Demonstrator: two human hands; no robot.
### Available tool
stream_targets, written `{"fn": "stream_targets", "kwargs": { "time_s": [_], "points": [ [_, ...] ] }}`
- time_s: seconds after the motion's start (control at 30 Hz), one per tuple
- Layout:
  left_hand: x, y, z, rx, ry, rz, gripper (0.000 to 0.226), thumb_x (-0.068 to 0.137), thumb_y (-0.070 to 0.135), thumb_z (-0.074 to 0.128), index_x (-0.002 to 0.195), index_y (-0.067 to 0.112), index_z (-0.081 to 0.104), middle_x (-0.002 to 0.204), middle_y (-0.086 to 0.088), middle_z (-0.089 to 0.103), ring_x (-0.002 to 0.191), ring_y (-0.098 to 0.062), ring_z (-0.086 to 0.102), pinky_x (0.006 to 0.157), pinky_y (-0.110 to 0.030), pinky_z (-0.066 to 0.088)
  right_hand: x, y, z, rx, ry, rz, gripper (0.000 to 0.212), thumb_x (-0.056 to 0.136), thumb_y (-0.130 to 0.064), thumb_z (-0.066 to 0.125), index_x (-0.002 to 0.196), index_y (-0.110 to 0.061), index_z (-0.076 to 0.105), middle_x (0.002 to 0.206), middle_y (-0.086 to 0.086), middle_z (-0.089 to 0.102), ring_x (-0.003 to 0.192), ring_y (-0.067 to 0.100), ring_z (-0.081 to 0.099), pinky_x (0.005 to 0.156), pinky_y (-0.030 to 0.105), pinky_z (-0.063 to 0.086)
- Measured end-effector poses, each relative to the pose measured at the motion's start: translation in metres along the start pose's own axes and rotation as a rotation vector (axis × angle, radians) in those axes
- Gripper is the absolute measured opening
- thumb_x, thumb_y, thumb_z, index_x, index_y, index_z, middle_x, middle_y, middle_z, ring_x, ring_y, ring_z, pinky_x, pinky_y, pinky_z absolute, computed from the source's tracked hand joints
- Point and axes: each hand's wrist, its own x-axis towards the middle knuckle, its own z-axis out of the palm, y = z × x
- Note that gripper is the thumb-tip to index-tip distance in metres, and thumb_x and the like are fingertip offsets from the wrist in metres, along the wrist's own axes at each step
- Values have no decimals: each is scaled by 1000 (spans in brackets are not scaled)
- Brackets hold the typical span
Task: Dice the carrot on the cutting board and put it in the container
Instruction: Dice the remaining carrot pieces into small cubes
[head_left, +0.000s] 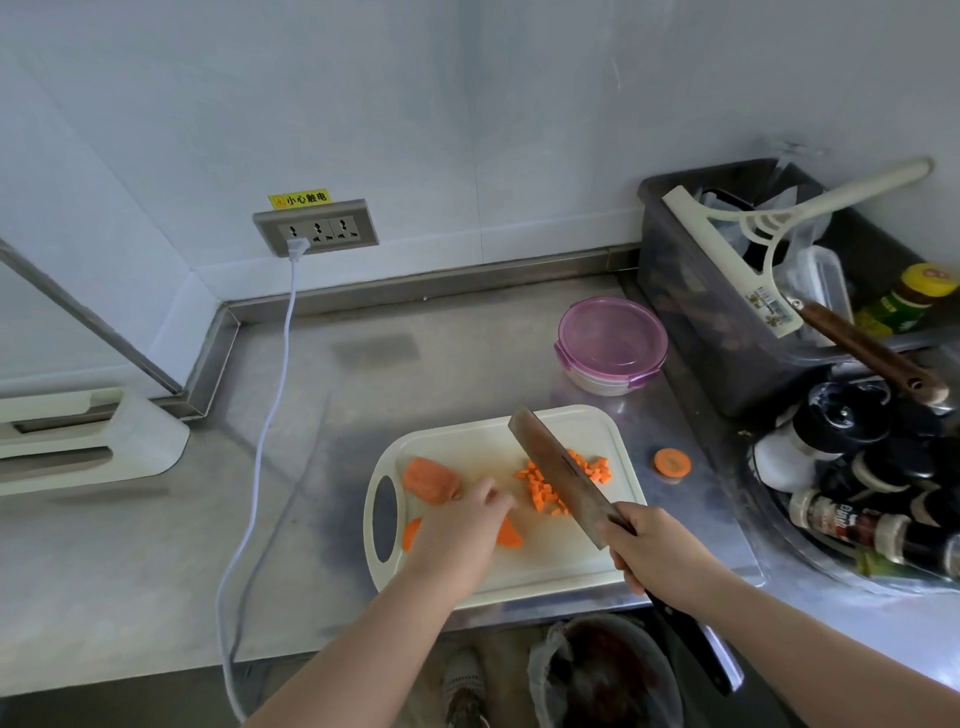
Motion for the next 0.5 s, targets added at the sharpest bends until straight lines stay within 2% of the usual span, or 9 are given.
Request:
{"fn": "stream_targets", "kwargs": {
  "time_s": [0.07, 0.13, 0.2, 0.27, 0.37, 0.43, 0.5],
  "points": [
    [-9, 3, 2, -275, 88, -264, 37, 92, 14, 54, 127, 24, 47, 133, 6, 44, 97, -17, 61, 81, -32, 50, 1, 1, 6, -21, -11, -5, 22, 96, -20, 45, 77, -12, 51, 64, 1, 52, 50, 12, 44, 46, 18, 38],
    [-17, 9, 6, -531, 114, -456, 38, 92, 21, 57, 129, 22, 48, 127, 5, 54, 108, -14, 57, 84, -23, 46, 4, 0, 14, -74, -16, -22, 23, 96, -21, 45, 76, -11, 49, 65, 2, 52, 52, 13, 43, 49, 20, 37],
    [-20, 18, 10, -750, 95, -558, 41, 92, 23, 57, 132, 18, 47, 114, 8, 57, 104, -12, 55, 74, -14, 41, 6, -1, 22, -148, -16, -42, 26, 96, -22, 45, 72, -12, 45, 67, 4, 51, 56, 16, 44, 55, 25, 38],
    [-20, 25, 14, -916, 107, -596, 37, 93, 22, 55, 129, 16, 49, 97, 14, 54, 87, -5, 53, 62, -10, 40, 7, -1, 29, -209, -9, -60, 31, 97, -22, 43, 67, -16, 41, 66, 2, 50, 59, 18, 46, 59, 28, 39],
    [-15, 34, 16, -1029, 146, -606, 32, 92, 12, 53, 124, 15, 52, 88, 19, 52, 74, 5, 48, 58, -6, 33, 8, 0, 37, -232, -5, -61, 32, 100, -25, 41, 68, -20, 42, 67, -2, 50, 58, 13, 50, 54, 21, 40],
    [-12, 40, 14, -1052, 169, -588, 37, 92, 7, 51, 127, 17, 51, 90, 21, 51, 80, 5, 49, 66, -7, 35, 10, 2, 43, -257, -9, -70, 27, 101, -27, 41, 75, -22, 46, 72, -3, 53, 65, 12, 52, 57, 21, 40],
    [-10, 44, 12, -1057, 175, -560, 41, 93, 5, 50, 130, 20, 51, 97, 19, 52, 96, -1, 51, 82, -12, 35, 12, 3, 49, -264, -19, -72, 20, 101, -29, 41, 86, -21, 50, 78, -3, 54, 68, 11, 53, 60, 22, 43]
  ]
}}
